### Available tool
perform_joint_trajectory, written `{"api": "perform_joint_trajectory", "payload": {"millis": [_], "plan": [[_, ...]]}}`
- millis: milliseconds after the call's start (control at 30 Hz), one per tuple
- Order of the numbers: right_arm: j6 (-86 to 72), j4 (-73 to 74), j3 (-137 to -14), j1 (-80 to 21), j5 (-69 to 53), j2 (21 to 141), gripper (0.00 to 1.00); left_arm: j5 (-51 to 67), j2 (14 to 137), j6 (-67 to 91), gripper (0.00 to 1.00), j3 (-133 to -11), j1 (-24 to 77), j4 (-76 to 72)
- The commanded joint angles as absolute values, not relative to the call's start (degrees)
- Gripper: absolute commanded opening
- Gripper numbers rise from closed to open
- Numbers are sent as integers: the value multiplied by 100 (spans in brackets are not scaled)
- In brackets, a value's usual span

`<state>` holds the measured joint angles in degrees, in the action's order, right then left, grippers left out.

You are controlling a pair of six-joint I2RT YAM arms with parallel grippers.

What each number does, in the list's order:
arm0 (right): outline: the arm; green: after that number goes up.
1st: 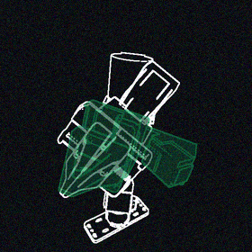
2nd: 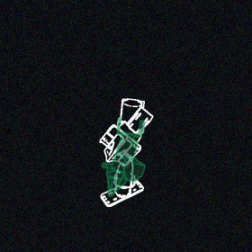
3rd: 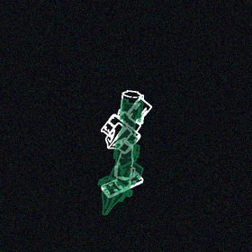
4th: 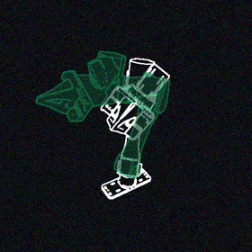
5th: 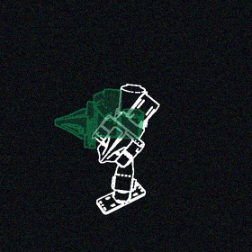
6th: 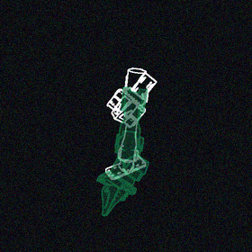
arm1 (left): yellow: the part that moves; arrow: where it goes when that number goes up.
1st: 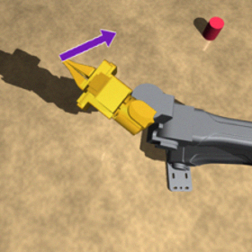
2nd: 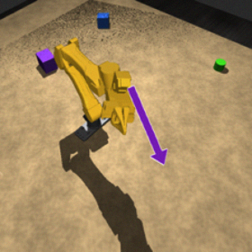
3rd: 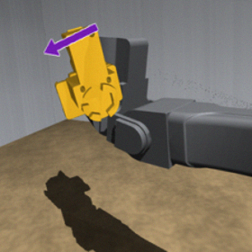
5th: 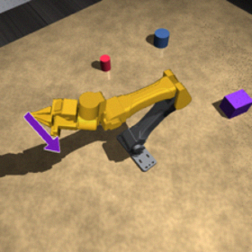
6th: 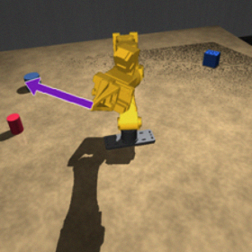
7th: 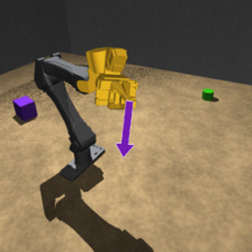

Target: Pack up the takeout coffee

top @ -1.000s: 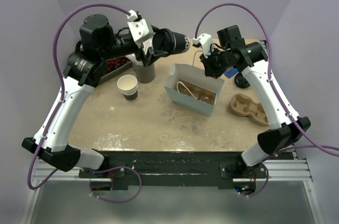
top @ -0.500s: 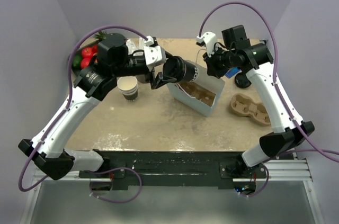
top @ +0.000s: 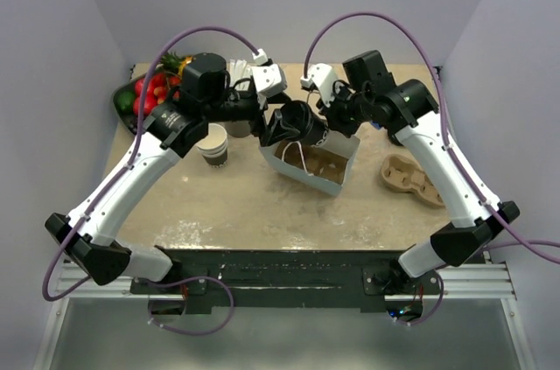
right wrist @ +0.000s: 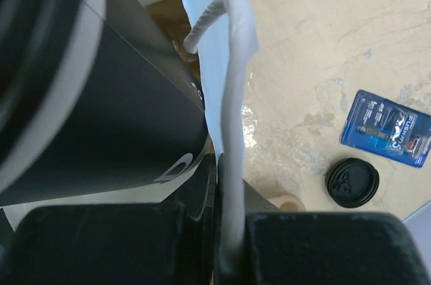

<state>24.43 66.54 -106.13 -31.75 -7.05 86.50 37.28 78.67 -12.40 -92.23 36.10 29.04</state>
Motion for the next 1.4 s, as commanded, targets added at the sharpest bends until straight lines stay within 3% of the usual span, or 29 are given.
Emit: {"api": "perform_joint_trajectory", "payload": {"millis": [0, 233, 433, 733, 1033, 1367], "plan": [[2444, 6328, -10837, -3217, -299, 8455, 0, 3701, 7884, -958, 0, -9167, 3656, 2654], [2197, 6232, -10978, -3243, -299, 8455, 0, 2850, 7691, -1292, 0, -8588, 3849, 2558], [1995, 6082, -10372, -3436, -193, 8104, 0, 2041, 7330, -1292, 0, -7525, 4095, 2092], [1609, 5986, -9722, -3735, -263, 7718, 0, 907, 7251, -2090, 0, -6927, 4684, 1503], [941, 5731, -9369, -3735, -562, 7471, 0, 730, 7207, -3023, 0, -6381, 5510, 1284], [747, 5221, -8957, -3727, -641, 7058, 0, 256, 7426, -3191, 0, -6390, 5642, 1600]]}}
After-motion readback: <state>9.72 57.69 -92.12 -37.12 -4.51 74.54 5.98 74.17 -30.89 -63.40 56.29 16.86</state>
